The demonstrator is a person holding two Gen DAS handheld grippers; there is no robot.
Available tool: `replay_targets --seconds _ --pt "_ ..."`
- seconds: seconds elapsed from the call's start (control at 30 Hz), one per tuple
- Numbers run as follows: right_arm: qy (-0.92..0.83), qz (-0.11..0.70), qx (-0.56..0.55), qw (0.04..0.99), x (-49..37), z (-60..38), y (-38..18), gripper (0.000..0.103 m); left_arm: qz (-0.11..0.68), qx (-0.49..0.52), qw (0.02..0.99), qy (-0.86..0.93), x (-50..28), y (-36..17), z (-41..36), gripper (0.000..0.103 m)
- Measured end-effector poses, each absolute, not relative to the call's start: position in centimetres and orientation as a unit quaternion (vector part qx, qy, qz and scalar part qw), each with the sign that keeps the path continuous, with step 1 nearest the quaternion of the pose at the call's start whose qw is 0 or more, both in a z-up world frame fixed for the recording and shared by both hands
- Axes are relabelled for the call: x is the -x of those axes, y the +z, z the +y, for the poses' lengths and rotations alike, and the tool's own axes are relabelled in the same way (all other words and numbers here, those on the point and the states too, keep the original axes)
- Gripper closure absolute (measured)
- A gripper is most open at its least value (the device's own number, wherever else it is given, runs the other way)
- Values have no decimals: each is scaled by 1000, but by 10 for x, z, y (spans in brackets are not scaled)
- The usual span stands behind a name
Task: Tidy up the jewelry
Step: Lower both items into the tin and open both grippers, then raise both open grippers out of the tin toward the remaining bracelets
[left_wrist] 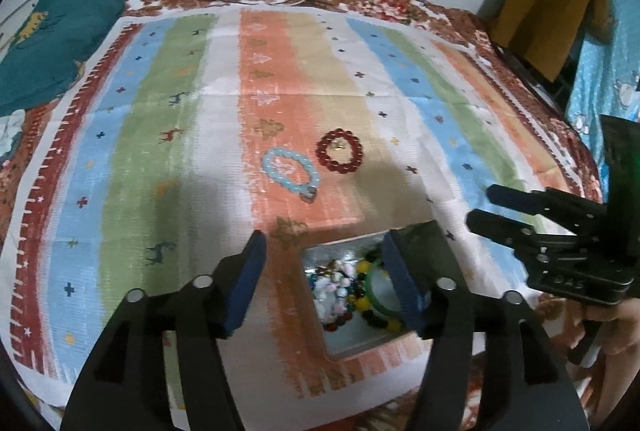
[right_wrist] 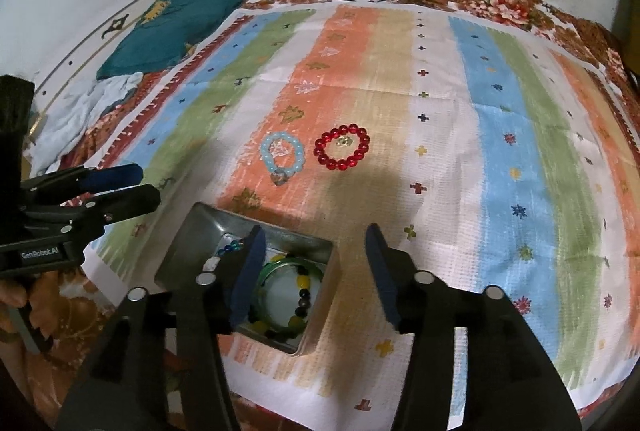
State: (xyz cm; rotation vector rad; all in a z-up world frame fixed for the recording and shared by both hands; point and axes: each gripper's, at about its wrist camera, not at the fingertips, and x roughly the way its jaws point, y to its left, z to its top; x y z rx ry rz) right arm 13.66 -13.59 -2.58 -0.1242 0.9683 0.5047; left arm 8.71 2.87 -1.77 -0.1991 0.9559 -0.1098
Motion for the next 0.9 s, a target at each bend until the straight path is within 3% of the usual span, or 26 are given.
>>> replay_targets --seconds 0.4,0.9 --pt "216 465 53 857 -160 -136 -28 27 469 100 877 -26 -105 -26 39 20" --pt "195 482 46 853 -196 -135 -37 25 487 86 869 -2 -136 -46 48 19"
